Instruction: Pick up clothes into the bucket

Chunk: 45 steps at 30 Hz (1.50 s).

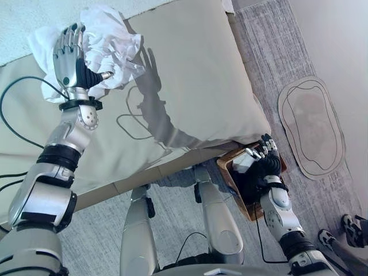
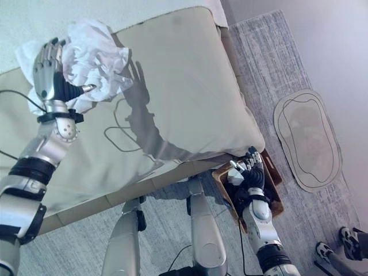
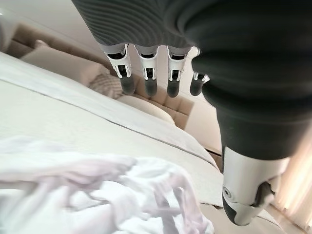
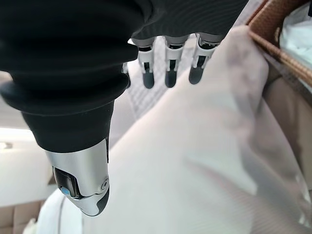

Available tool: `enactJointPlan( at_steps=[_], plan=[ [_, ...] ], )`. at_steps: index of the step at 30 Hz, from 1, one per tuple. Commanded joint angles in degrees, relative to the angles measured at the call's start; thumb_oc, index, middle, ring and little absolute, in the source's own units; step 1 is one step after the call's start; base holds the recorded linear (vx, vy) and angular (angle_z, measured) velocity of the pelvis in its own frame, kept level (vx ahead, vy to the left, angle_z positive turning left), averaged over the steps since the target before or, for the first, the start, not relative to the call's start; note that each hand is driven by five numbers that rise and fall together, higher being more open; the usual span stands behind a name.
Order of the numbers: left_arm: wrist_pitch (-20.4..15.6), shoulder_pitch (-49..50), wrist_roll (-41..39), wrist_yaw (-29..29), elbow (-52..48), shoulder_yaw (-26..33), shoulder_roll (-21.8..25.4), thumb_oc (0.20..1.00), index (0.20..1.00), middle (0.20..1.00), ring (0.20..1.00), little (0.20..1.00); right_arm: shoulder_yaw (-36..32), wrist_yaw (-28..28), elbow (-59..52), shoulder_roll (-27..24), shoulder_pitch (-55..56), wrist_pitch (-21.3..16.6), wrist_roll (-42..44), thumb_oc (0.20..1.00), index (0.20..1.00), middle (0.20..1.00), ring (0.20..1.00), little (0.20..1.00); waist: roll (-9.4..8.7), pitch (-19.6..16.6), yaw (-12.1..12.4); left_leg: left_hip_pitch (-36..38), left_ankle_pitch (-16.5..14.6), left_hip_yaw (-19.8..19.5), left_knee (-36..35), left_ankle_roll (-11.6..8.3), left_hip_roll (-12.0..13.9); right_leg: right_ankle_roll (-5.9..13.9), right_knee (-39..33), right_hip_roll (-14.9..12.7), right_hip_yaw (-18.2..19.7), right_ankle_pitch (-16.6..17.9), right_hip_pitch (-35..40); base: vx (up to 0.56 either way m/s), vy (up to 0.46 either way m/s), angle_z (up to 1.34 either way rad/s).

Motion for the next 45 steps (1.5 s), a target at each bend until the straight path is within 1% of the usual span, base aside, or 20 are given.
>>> enactJointPlan(
  at_steps=[1,5,7,9,13,14,17,19,24,27,32,36,37,38,39,45],
  plan=[
    [0.01,-3.18,0.84,1.57,3.31,1.51,4.92,1.000,1.000,1.000,1.000,1.000,0.16,-0.17,-4.80,-3.44,0.33,-4.01,1.47,1.000,1.000,1.000,1.000,1.000,0.34,0.43,0.19,-4.82,-4.86,0.49,10.92,2.52,-0.11,2.31,5.88,-2.84,-2.25,-0.99,0.39,-0.02,0.032,0.01],
    [0.46,-5.38,1.68,1.77,3.26,-0.15,6.22,1.000,1.000,1.000,1.000,1.000,0.07,-0.60,-6.10,-3.99,0.57,-4.54,1.18,1.000,1.000,1.000,1.000,1.000,0.47,0.43,-0.25,-9.36,-5.52,0.78,13.02,2.65,-0.21,2.62,6.50,-2.97,-2.42,-0.67,-3.73,0.00,0.002,-0.03],
    [0.45,-5.50,1.67,1.78,3.32,-0.23,6.21,1.000,1.000,1.000,1.000,1.000,0.02,-0.60,-6.11,-3.96,0.55,-4.54,1.17,1.000,1.000,1.000,1.000,1.000,0.50,0.43,-0.22,-9.49,-5.55,0.75,13.13,2.66,-0.20,2.62,6.56,-2.96,-2.44,-0.69,-3.82,-0.01,0.004,-0.17],
    [2.11,-10.22,4.40,1.83,8.11,-5.26,8.03,1.000,1.000,1.000,1.000,1.000,0.20,-0.06,-7.69,-4.83,0.93,-5.41,2.16,1.000,1.000,1.000,1.000,1.000,0.54,0.43,-1.25,-13.52,-5.98,0.81,15.04,2.59,-0.43,2.88,7.24,-3.24,-2.50,-0.64,-7.18,-0.01,0.010,-0.03],
    [3.75,-14.07,5.15,1.58,12.31,-8.55,8.57,1.000,1.000,1.000,1.000,1.000,0.29,0.15,-9.07,-4.92,1.44,-5.99,2.54,1.000,1.000,1.000,1.000,1.000,0.85,0.43,-1.70,-16.23,-6.57,0.84,16.90,2.73,-0.71,2.95,8.37,-3.40,-2.60,-0.71,-9.91,0.00,0.008,-0.12],
    [3.73,-14.17,5.14,1.59,12.36,-8.62,8.56,1.000,1.000,1.000,1.000,1.000,0.26,0.14,-9.07,-4.89,1.43,-5.98,2.53,1.000,1.000,1.000,1.000,1.000,0.85,0.43,-1.67,-16.30,-6.59,0.82,16.96,2.73,-0.70,2.95,8.40,-3.40,-2.60,-0.72,-9.96,0.00,0.016,0.04],
    [6.14,-16.16,6.96,0.36,17.00,-10.85,8.46,1.000,1.000,1.000,1.000,1.000,0.12,0.40,-9.66,-4.93,1.89,-6.06,2.48,1.000,1.000,1.000,1.000,1.000,0.93,0.43,-2.01,-17.46,-7.24,0.90,18.22,2.97,-0.69,3.06,8.84,-3.43,-2.50,-0.69,-11.02,0.00,0.029,-0.08],
    [6.91,-17.05,7.40,-0.95,19.54,-11.46,8.36,1.000,1.000,1.000,1.000,1.000,-0.08,0.65,-9.91,-5.13,2.02,-5.96,2.55,1.000,1.000,1.000,1.000,1.000,0.84,0.43,-2.11,-17.50,-7.36,0.93,18.27,3.01,-0.75,3.16,8.69,-3.43,-2.42,-0.49,-11.14,0.00,0.005,-0.04],
    [7.96,-19.89,9.50,-2.47,22.42,-14.03,8.10,1.000,1.000,1.000,1.000,1.000,-0.61,1.67,-10.38,-5.33,2.18,-5.90,3.00,1.000,1.000,1.000,1.000,1.000,0.73,0.43,-2.51,-17.88,-7.64,0.79,18.88,3.07,-0.96,3.32,8.08,-3.43,-2.50,-0.21,-10.86,0.00,0.000,0.00],
    [8.63,-20.88,11.16,-3.79,24.25,-15.39,8.81,1.000,1.000,1.000,1.000,1.000,-1.14,2.30,-10.60,-5.51,2.31,-5.90,3.28,1.000,1.000,1.000,1.000,1.000,0.65,0.43,-2.58,-17.77,-7.74,0.77,18.96,3.08,-0.89,3.45,7.84,-3.48,-2.57,-0.08,-10.59,-0.01,0.009,0.02],
    [8.92,-24.61,12.51,-4.65,25.30,-19.30,10.83,1.000,1.000,1.000,1.000,1.000,-1.49,3.65,-10.90,-6.15,2.45,-5.94,4.53,1.000,1.000,1.000,1.000,1.000,0.79,0.04,-2.91,-17.71,-7.82,0.70,19.08,3.11,-1.01,3.45,7.49,-3.41,-2.69,0.10,-10.29,0.00,0.000,0.00],
    [8.64,-24.61,14.03,-7.96,26.80,-21.25,12.05,1.000,1.000,1.000,1.000,1.000,-1.61,3.97,-10.45,-5.98,2.17,-5.42,4.66,1.000,1.000,1.000,1.000,1.000,1.23,-0.49,-2.81,-17.68,-7.68,0.75,18.50,3.14,-1.12,3.51,6.88,-3.65,-3.00,0.26,-10.10,0.00,0.000,0.00],
    [8.64,-24.63,14.03,-7.96,26.81,-21.27,12.05,0.849,0.849,0.849,0.849,0.849,-1.61,3.97,-10.45,-5.97,2.16,-5.42,4.66,1.000,1.000,1.000,1.000,1.000,1.21,-0.48,-2.80,-17.66,-7.66,0.75,18.48,3.14,-1.12,3.51,6.87,-3.66,-3.00,0.27,-10.09,0.00,0.000,0.00],
    [8.41,-23.79,14.76,-9.55,27.47,-21.57,11.95,0.485,0.485,0.485,0.485,0.485,-1.55,4.20,-10.31,-6.01,2.02,-5.06,4.70,1.000,1.000,1.000,1.000,1.000,1.15,-0.57,-2.83,-17.52,-7.65,0.79,18.39,3.15,-1.16,3.49,6.74,-3.65,-2.94,0.30,-10.01,0.00,0.000,0.00],
    [8.26,-23.34,14.85,-10.04,27.73,-21.29,11.69,0.200,0.200,0.200,0.200,0.200,-1.52,4.23,-10.25,-6.01,1.93,-4.90,4.63,1.000,1.000,1.000,1.000,1.000,1.13,-0.56,-2.82,-17.52,-7.65,0.87,18.44,3.16,-1.19,3.44,6.77,-3.64,-2.88,0.32,-10.02,0.00,0.000,0.00],
    [7.47,-21.83,14.82,-11.58,28.40,-20.79,11.09,0.200,0.200,0.200,0.200,0.200,-2.15,4.49,-10.06,-6.18,1.71,-4.59,4.60,1.000,1.000,1.000,1.000,1.000,0.94,-0.79,-3.05,-17.42,-7.57,0.95,18.12,3.10,-1.14,3.34,6.57,-3.59,-2.76,0.37,-10.01,0.00,0.005,0.02]
  ],
)
